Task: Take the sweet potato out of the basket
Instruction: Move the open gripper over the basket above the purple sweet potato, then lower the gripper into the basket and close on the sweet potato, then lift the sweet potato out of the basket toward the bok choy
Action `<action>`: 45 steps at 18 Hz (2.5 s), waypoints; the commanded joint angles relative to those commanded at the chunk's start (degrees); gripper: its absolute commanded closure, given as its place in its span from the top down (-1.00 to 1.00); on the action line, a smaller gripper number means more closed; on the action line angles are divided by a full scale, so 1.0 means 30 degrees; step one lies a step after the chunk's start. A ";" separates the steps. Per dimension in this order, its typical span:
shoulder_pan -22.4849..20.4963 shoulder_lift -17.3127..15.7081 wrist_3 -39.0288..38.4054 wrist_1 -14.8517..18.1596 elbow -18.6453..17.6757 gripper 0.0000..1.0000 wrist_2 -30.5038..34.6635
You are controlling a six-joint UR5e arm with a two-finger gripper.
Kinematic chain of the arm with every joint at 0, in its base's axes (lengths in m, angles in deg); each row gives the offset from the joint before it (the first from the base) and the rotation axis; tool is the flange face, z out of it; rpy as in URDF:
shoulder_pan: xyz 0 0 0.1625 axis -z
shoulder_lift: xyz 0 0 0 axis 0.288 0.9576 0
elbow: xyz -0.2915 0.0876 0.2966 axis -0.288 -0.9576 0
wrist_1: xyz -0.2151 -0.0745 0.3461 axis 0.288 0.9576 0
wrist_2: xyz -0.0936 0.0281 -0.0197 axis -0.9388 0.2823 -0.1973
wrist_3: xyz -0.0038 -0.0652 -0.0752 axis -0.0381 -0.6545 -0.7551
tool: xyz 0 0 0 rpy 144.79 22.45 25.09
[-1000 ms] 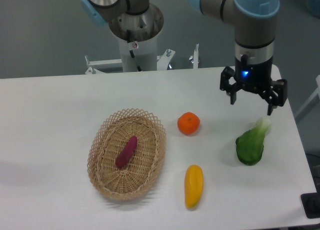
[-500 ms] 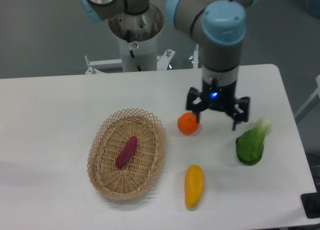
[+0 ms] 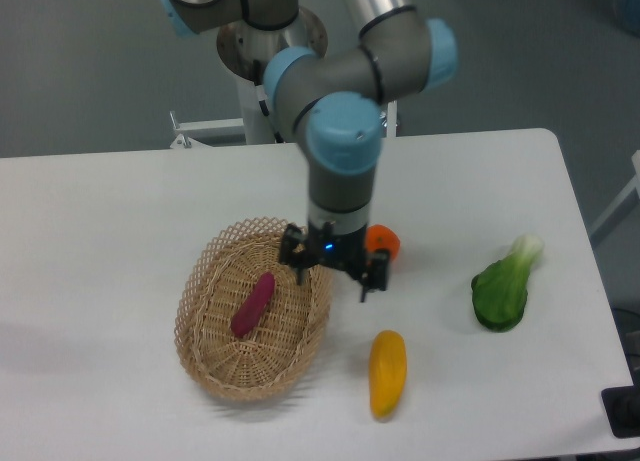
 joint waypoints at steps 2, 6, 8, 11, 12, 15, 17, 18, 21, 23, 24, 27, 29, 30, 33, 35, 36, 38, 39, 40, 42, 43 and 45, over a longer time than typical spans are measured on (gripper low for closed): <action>0.0616 0.0412 -0.0378 -0.0792 -0.0148 1.00 0.0088; 0.1585 0.0676 -0.0732 -0.1087 -0.0616 1.00 0.0117; 0.1848 0.0823 -0.0732 -0.1117 -0.0938 1.00 0.0118; 0.1996 0.0940 -0.0732 -0.1468 -0.1202 1.00 0.0147; 0.2025 0.0970 -0.0732 -0.1498 -0.1261 1.00 0.0147; 0.2054 0.1233 -0.0732 -0.1498 -0.1291 1.00 0.0584; 0.2143 0.1234 -0.0732 -0.1585 -0.1262 1.00 0.0733; 0.2143 0.1263 -0.0732 -0.1644 -0.1262 1.00 0.0762; 0.2143 0.1293 -0.0732 -0.1732 -0.1437 1.00 0.0792; 0.2143 0.1322 -0.0732 -0.1937 -0.1525 1.00 0.0792; 0.2143 0.1322 -0.0732 -0.1938 -0.1496 1.00 0.0850; 0.2143 0.1322 -0.0732 -0.1908 -0.1525 0.51 0.0967; 0.2143 0.1380 -0.0674 -0.1908 -0.1496 0.20 0.0967; 0.2143 0.1380 -0.0645 -0.1908 -0.1496 0.03 0.0967; 0.2143 0.1293 -0.0469 -0.1879 -0.1438 -0.35 0.0967; 0.2143 0.1264 -0.0440 -0.1879 -0.1350 -0.49 0.0967; 0.2143 0.1234 -0.0352 -0.1879 -0.1291 -0.52 0.0967; 0.2084 0.1059 0.0056 -0.1879 -0.1174 -0.52 0.0967; 0.2026 0.0768 0.0465 -0.1879 -0.1087 -0.52 0.0967; 0.1909 0.0533 0.0933 -0.1879 -0.0970 -0.52 0.0938; 0.1354 0.0065 0.2045 -0.1618 -0.0502 -0.52 0.0967; 0.1091 -0.0112 0.2428 -0.1412 -0.0123 -0.52 0.0967; 0.0476 -0.0289 0.2840 -0.1352 0.0610 -0.52 0.0967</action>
